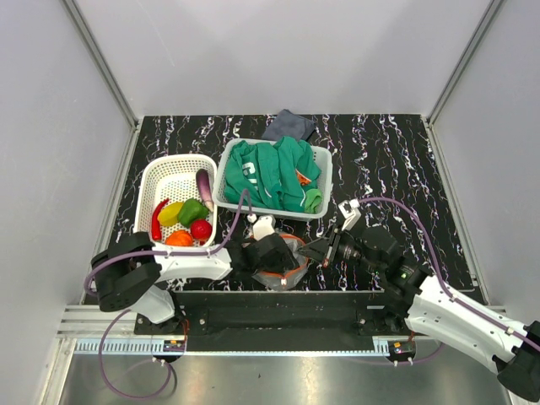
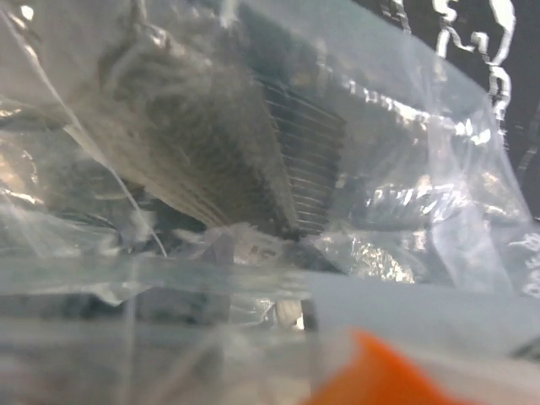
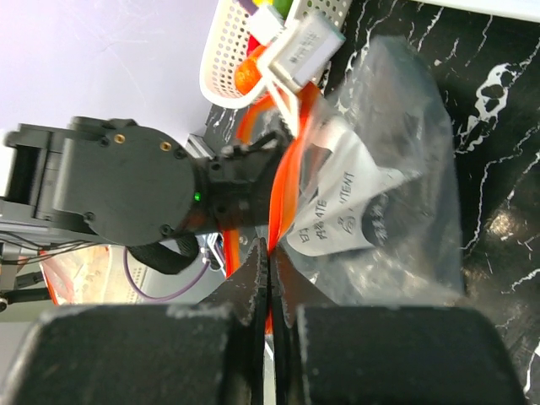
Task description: Open the zip-top bag and remove the fake food
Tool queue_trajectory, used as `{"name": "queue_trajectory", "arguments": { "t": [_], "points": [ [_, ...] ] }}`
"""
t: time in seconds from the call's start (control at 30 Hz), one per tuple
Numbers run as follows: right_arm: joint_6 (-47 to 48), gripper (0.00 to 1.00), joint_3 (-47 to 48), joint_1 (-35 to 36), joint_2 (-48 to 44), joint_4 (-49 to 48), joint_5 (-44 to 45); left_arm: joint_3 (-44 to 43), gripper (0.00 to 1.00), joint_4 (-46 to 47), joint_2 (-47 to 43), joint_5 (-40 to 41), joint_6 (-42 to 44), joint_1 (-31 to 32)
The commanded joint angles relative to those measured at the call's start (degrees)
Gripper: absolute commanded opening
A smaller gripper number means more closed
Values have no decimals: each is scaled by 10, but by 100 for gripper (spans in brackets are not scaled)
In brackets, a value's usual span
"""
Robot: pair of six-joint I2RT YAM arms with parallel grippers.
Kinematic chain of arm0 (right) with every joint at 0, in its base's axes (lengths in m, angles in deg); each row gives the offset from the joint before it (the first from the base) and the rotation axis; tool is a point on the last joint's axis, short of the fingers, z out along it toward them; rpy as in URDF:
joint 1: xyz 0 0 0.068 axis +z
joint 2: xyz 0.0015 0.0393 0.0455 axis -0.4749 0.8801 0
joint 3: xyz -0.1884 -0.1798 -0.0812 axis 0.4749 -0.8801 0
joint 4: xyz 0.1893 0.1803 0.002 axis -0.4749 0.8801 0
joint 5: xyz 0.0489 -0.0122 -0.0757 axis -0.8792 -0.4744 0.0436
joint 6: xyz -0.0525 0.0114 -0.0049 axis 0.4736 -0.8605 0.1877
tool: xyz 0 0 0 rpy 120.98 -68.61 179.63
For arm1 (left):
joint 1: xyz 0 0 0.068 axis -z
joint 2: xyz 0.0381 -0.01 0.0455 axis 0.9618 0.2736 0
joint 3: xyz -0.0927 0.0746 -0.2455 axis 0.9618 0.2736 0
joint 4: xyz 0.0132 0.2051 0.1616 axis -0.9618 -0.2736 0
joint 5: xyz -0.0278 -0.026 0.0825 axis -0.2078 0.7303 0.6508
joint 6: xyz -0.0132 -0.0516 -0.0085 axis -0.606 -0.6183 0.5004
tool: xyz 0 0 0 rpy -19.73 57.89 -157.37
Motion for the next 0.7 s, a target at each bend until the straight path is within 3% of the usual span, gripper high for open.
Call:
{"name": "queue_trajectory", "arguments": {
  "t": [0.0, 0.23, 0.33, 0.37, 0.43, 0.5, 0.67],
  "points": [
    [16, 0, 16, 4, -5, 2, 14, 6, 36, -91, -30, 76, 57, -7],
    [24, 0, 25, 3, 12, 3, 0, -12, 33, -103, -45, 37, 70, 4],
    [22, 0, 23, 3, 6, 4, 2, -23, 42, -102, -50, 25, 60, 14],
    [21, 0, 23, 4, 5, 5, 2, -29, 56, -102, -45, 23, 57, 19],
    [21, 0, 23, 4, 5, 5, 0, -30, 71, -99, -37, 14, 32, 20],
    [21, 0, 23, 4, 6, 5, 1, -33, 76, -95, -8, 11, 15, 19],
    [18, 0, 22, 4, -3, 5, 2, -62, 77, -113, 72, 21, -5, 12]
  ]
}}
